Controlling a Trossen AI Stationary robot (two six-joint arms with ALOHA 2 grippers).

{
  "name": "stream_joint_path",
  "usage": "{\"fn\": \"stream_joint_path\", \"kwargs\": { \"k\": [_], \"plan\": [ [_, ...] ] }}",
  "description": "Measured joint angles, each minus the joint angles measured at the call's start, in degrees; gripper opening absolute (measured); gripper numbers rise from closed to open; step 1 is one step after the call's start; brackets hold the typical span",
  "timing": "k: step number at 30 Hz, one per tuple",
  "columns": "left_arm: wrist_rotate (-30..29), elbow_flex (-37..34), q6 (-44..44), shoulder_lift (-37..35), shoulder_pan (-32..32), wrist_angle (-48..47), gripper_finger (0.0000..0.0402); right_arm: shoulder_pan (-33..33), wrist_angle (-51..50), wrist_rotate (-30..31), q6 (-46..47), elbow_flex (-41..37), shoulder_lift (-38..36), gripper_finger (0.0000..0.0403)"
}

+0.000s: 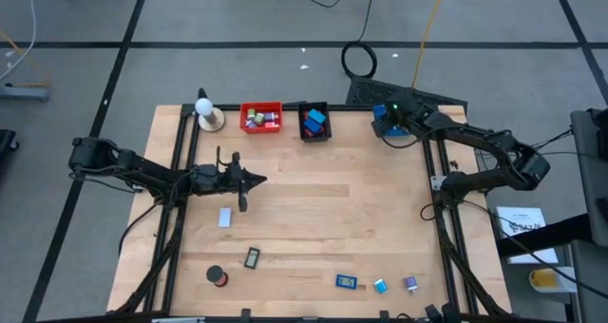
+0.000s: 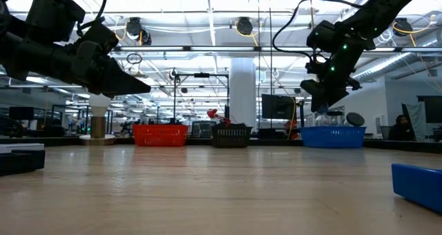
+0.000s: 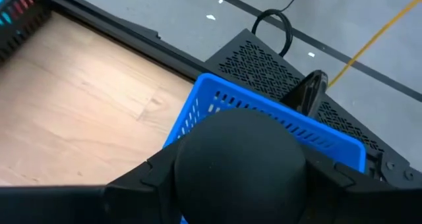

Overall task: Pick & Place Office items
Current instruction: Put the blue hourglass into the blue bin

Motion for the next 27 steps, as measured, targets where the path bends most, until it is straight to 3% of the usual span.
{"fn": "stream_joint_path", "kwargs": {
  "k": [16, 27],
  "plan": [
    [0.0, 0.0, 0.0, 0.0, 0.0, 0.0, 0.0004, -0.3, 4.3, -1.8, -0.5, 0.1, 5.8, 0.0198],
    [0.0, 0.0, 0.1, 0.0, 0.0, 0.0, 0.0006, -0.3, 5.5, -2.6, -1.5, 0.1, 5.9, 0.0233]
  ]
}}
